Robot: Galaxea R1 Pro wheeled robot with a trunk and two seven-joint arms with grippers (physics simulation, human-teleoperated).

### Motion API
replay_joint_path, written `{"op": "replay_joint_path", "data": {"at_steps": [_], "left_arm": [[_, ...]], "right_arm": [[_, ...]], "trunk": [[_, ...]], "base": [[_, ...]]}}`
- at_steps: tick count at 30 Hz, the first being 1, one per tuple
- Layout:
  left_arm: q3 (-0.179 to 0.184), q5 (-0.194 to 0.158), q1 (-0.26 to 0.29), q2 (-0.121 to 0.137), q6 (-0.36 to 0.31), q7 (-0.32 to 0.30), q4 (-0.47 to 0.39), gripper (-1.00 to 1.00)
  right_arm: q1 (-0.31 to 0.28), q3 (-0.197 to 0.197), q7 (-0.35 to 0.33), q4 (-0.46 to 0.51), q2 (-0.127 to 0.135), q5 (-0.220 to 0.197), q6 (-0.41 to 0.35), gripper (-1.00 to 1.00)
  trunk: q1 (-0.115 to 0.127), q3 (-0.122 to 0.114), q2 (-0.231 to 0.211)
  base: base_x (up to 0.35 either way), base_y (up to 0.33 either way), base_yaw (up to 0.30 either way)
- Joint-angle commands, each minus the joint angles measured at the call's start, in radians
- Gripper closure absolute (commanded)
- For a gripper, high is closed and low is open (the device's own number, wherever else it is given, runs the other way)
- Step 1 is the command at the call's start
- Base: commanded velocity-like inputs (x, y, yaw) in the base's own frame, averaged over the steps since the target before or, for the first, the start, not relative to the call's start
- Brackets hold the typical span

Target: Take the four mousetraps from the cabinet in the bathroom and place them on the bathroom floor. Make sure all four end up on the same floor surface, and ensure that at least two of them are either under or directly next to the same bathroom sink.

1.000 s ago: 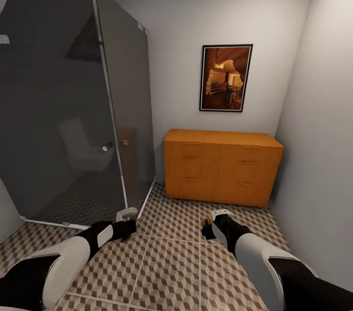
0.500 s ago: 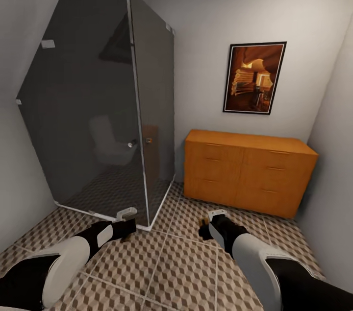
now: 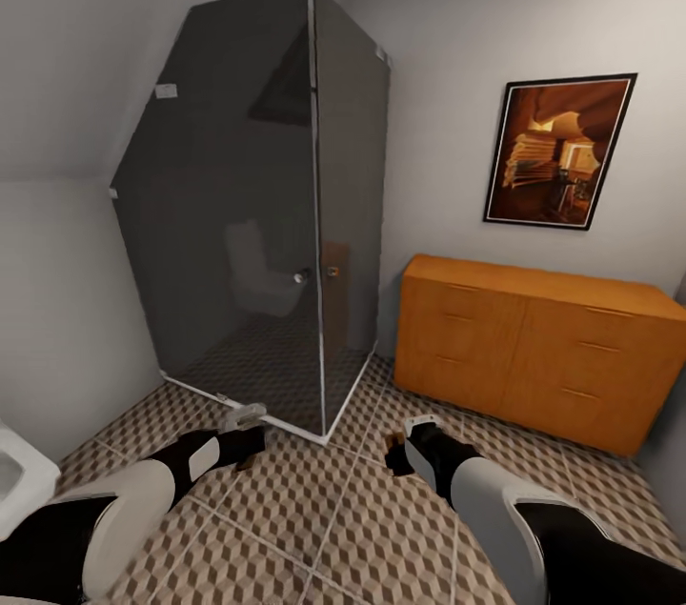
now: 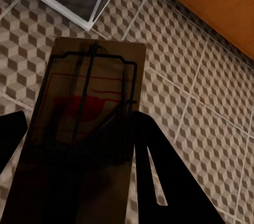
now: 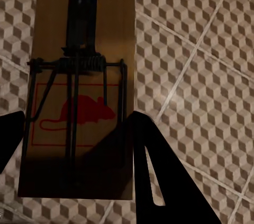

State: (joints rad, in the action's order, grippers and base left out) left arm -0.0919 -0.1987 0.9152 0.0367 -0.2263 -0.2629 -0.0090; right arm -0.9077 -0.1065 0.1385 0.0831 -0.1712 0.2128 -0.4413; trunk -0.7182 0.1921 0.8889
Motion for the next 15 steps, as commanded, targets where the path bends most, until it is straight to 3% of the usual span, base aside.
{"op": "replay_joint_path", "data": {"at_steps": [1,15], "left_arm": [[-0.008,0.0,0.001,0.0,-0.007,-0.002,-0.001,1.0],[-0.008,-0.002,0.001,-0.001,-0.007,-0.002,0.0,1.0]], "right_arm": [[0.0,-0.009,0.003,0.001,-0.001,0.006,-0.005,1.0],[0.0,-0.009,0.002,-0.001,-0.001,0.007,-0.001,1.0]], "trunk": [[0.0,0.001,0.001],[0.0,0.001,0.001]], "base": [[0.0,0.0,0.3],[0.0,0.0,0.3]]}}
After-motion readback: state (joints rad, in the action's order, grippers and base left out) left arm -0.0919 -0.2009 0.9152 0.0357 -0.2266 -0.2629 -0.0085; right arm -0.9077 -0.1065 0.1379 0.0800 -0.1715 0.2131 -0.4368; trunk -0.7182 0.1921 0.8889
